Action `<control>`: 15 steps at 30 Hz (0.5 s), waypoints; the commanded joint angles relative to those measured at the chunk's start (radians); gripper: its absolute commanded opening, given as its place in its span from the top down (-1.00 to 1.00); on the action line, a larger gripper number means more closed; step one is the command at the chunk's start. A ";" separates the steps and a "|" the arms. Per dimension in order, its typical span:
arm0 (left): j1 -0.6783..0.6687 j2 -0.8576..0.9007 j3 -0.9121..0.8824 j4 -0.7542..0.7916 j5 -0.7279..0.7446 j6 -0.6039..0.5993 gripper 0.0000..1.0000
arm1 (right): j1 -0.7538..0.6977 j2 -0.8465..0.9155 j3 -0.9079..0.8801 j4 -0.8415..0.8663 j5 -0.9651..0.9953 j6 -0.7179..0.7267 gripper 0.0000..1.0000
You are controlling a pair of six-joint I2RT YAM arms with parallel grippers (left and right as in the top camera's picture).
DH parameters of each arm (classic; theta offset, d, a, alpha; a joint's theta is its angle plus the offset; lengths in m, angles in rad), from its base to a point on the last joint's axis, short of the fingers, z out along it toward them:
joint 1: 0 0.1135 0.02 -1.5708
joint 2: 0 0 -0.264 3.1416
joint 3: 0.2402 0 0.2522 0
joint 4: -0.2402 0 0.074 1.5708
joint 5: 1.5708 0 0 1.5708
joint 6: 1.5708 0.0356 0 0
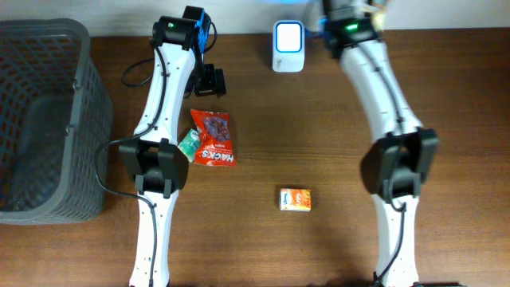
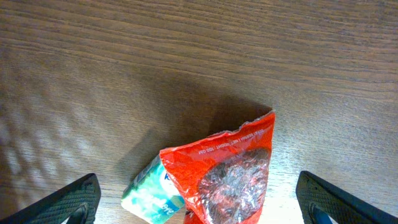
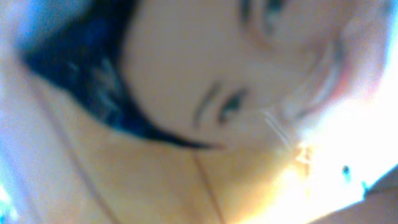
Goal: Scan the item barcode
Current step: 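Hold the wet-wipes pack face against the white scanner window, then withdraw the right gripper and move the left gripper over the red bag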
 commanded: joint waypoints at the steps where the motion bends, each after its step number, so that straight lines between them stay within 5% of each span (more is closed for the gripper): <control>1: 0.001 -0.024 -0.005 0.000 0.011 -0.010 -0.98 | -0.158 -0.037 0.014 -0.141 -0.076 0.164 0.92; 7: 0.001 -0.024 -0.005 0.000 0.011 -0.010 -0.98 | -0.407 -0.037 0.014 -0.353 -0.324 0.192 0.92; 15: 0.001 -0.024 -0.005 0.000 0.011 -0.010 -0.98 | -0.635 -0.036 -0.050 -0.503 -0.382 0.189 0.81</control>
